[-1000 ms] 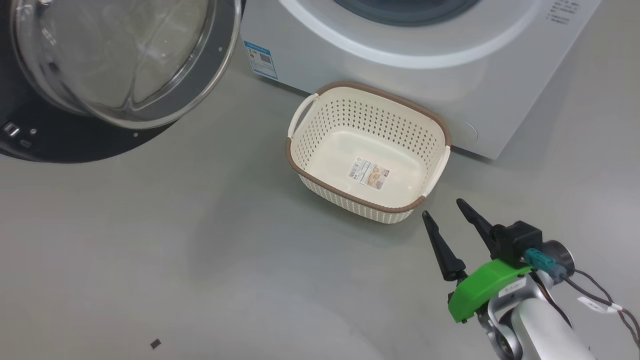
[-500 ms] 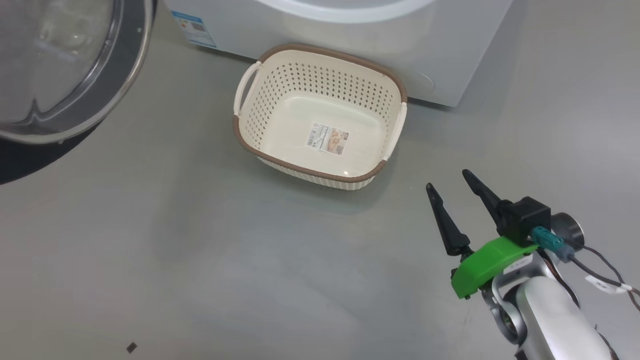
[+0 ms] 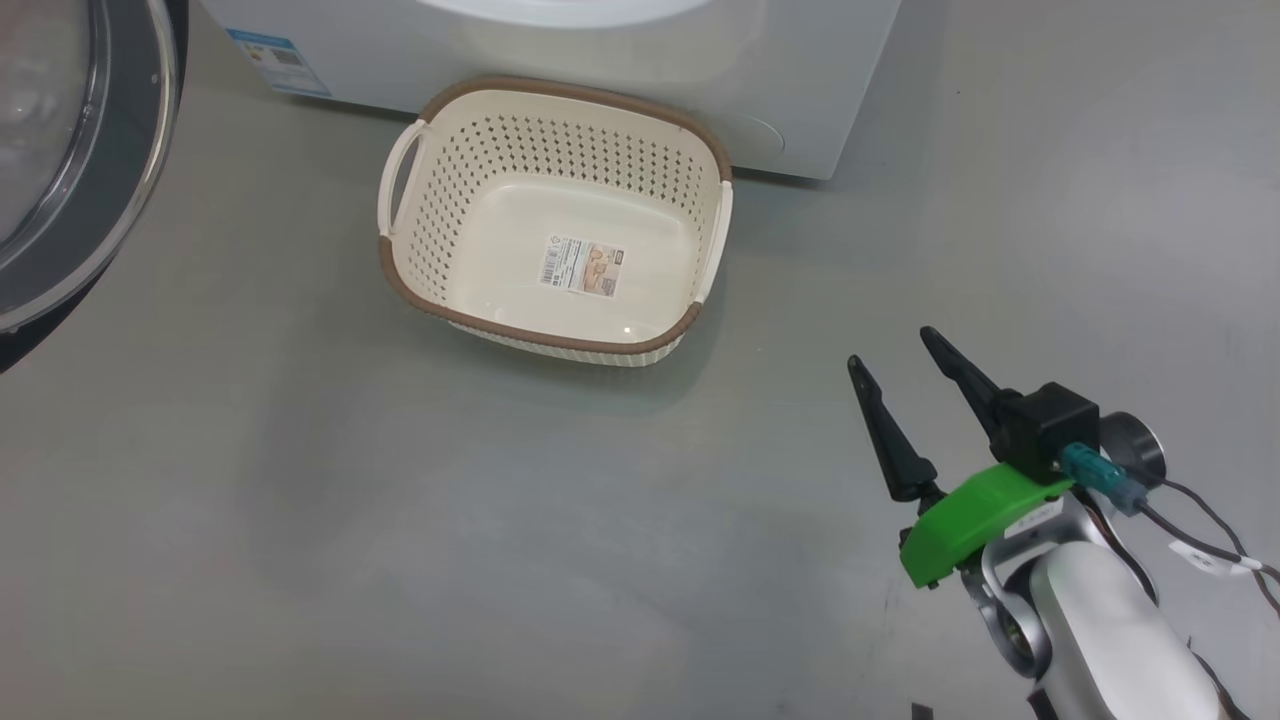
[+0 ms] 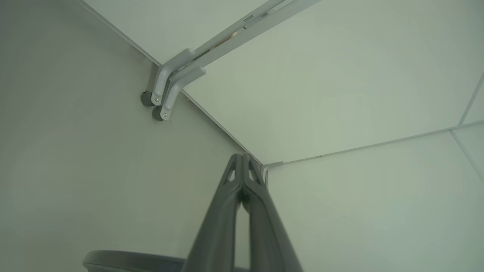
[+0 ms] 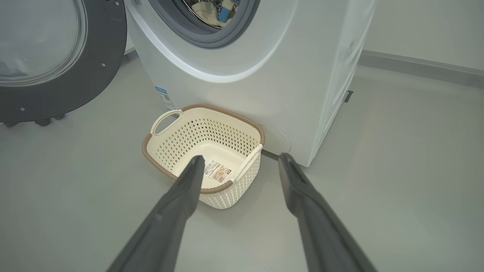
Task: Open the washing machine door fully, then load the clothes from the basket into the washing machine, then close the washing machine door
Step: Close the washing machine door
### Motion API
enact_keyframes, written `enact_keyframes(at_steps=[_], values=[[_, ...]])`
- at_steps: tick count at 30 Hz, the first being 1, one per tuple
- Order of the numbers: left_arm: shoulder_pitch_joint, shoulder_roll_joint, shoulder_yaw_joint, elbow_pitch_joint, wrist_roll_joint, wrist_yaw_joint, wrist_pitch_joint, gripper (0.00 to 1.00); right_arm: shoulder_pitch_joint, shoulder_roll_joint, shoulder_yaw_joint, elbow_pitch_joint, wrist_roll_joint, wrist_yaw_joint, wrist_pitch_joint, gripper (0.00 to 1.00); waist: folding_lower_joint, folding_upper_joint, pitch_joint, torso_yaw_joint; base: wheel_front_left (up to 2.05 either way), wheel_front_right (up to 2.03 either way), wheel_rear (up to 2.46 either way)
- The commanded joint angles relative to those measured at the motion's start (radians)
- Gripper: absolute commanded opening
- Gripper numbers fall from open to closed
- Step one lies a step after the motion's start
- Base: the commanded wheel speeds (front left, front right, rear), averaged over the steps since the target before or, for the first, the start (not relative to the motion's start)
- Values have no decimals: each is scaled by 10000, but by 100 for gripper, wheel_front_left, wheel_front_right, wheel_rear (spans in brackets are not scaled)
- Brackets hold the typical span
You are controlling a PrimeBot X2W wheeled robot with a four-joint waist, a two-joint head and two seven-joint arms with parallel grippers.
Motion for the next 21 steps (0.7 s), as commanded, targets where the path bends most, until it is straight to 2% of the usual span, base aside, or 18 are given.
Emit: enact_keyframes(at_steps=[1, 8, 21], values=[[60, 947, 42, -245, -11, -2, 105, 0, -170, 103, 184, -242, -74, 4, -101, 100, -1, 0, -7, -36, 0, 0, 0], [-292, 1109, -73, 702, -87, -155, 477, 0, -248, 114, 206, -167, -85, 4, -140, 100, -1, 0, -30, -167, 0, 0, 0], [-645, 868, -671, 1296, -192, -753, 2459, 0, -253, 162, 199, -148, -99, 4, -175, 100, -1, 0, -132, -141, 0, 0, 0]])
